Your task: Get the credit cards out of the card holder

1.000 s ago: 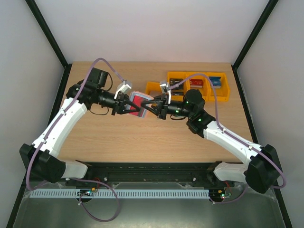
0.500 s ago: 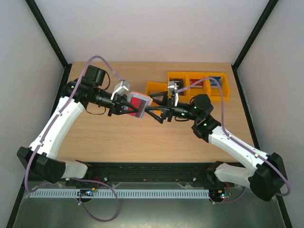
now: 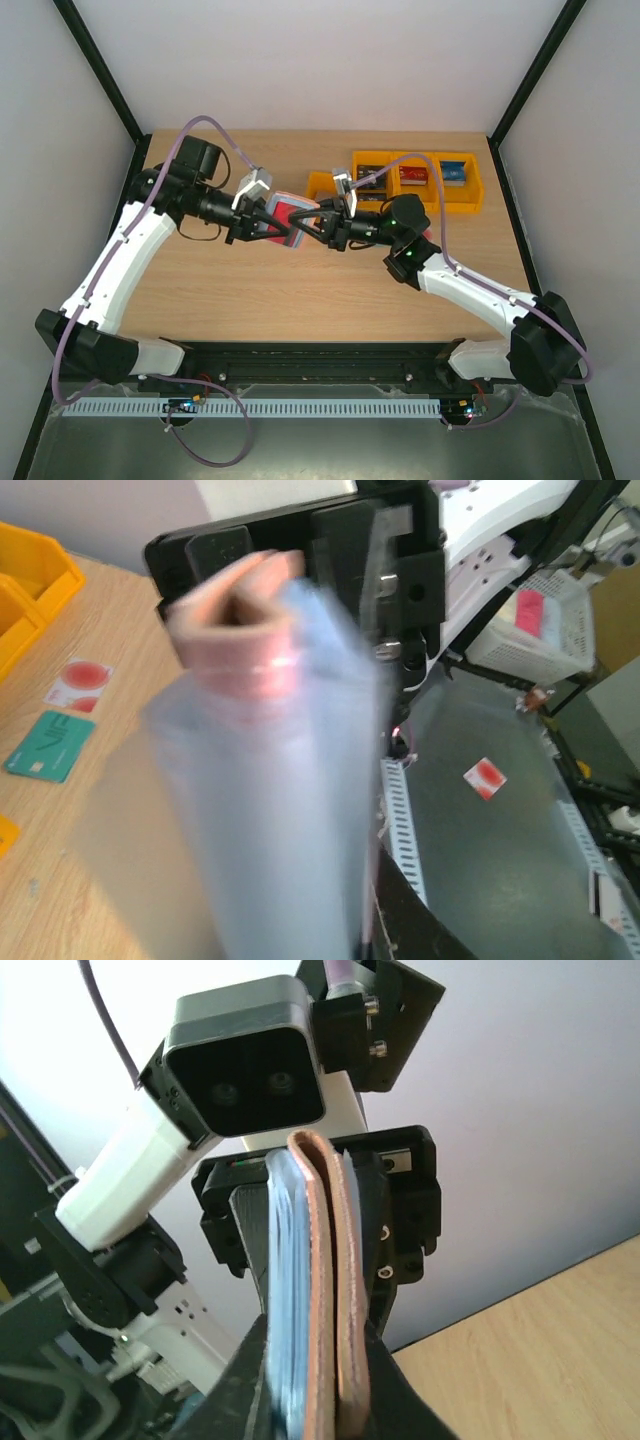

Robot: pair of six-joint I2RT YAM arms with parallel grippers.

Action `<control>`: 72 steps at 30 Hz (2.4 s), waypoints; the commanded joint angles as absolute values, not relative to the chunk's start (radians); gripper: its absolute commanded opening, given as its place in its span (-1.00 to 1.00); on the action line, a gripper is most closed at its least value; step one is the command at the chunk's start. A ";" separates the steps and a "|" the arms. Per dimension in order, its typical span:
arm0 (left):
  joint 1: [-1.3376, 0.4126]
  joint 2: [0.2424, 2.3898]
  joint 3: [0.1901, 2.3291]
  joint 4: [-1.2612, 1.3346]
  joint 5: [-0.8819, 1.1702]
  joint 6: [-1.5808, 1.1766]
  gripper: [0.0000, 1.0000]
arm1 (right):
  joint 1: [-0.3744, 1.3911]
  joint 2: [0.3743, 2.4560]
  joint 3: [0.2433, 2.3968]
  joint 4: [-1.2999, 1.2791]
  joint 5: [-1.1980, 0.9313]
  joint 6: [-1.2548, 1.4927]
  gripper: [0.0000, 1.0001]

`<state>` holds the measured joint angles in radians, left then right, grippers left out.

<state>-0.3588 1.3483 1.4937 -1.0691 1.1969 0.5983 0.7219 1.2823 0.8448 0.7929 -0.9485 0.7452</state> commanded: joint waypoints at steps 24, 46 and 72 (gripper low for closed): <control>-0.256 1.289 1.552 -1.032 1.112 0.540 0.69 | 0.681 1.159 0.860 0.628 -0.934 0.669 -0.97; -0.297 1.298 1.468 -0.923 1.152 0.421 -0.15 | 0.687 1.201 0.927 0.550 -0.943 0.661 -0.97; -0.334 1.301 1.352 -0.829 1.219 0.339 -0.66 | 0.752 1.294 0.980 0.656 -1.009 0.666 -0.96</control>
